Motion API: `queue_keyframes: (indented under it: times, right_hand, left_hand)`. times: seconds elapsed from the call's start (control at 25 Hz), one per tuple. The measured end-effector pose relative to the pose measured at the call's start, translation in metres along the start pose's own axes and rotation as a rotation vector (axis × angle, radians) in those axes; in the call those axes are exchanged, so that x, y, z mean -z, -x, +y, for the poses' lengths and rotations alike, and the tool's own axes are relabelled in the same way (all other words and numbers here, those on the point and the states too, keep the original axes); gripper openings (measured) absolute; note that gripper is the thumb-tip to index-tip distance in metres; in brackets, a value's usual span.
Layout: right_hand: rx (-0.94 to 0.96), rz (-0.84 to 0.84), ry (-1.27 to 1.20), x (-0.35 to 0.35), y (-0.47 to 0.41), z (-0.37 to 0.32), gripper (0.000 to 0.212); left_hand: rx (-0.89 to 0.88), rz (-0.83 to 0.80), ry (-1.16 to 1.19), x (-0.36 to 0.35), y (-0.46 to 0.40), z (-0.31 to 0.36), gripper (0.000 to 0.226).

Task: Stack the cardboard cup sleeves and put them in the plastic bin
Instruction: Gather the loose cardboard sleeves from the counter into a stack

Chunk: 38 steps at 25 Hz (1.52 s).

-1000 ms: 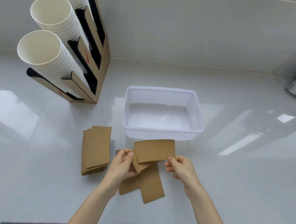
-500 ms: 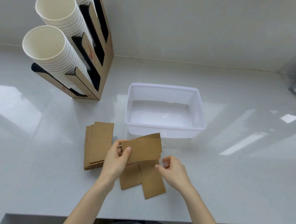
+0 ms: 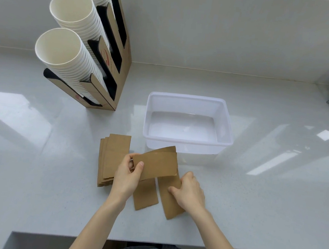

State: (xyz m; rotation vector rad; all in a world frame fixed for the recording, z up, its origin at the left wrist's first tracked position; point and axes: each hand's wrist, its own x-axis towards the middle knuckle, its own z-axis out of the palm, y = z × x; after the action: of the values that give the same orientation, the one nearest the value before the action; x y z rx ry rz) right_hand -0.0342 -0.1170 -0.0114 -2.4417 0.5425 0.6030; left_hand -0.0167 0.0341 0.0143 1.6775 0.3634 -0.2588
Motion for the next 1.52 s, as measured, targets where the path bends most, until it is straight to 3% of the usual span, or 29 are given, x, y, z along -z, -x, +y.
queue_keyframes:
  times: [0.08,0.2,0.4,0.6,0.88,1.0,1.24,1.52]
  right_hand:
    - [-0.021,-0.048,-0.191,0.006,-0.002,0.004,0.033]
    - [-0.024,-0.048,-0.464,0.018,-0.003,0.017,0.035]
    - [-0.084,0.067,-0.801,0.041,-0.003,0.04,0.022]
    - [-0.051,0.03,-1.195,0.049,0.0,0.04,0.079]
    - [-0.042,0.176,-1.14,0.034,0.003,0.012,0.046]
    - [-0.056,0.23,-0.925,0.029,0.006,0.006,0.044]
    - [-0.026,0.155,-0.642,0.023,0.01,-0.001,0.044]
    - [0.047,0.087,-0.72,0.019,0.009,-0.005,0.025]
  left_hand:
    - [-0.005,-0.006,0.002,-0.001,0.001,0.002,0.016]
    - [-0.002,-0.01,-0.002,-0.001,0.002,0.003,0.016]
    - [0.025,-0.022,-0.033,-0.002,-0.001,-0.001,0.015]
    - [0.039,-0.053,-0.042,-0.007,0.001,-0.004,0.014]
    - [0.093,-0.156,0.117,-0.013,0.009,0.0,0.018]
    - [0.089,-0.173,0.178,-0.012,0.008,0.0,0.022]
    - [0.045,-0.165,0.196,-0.012,0.009,0.004,0.022]
    - [-0.046,-0.06,0.143,0.007,0.008,0.008,0.021]
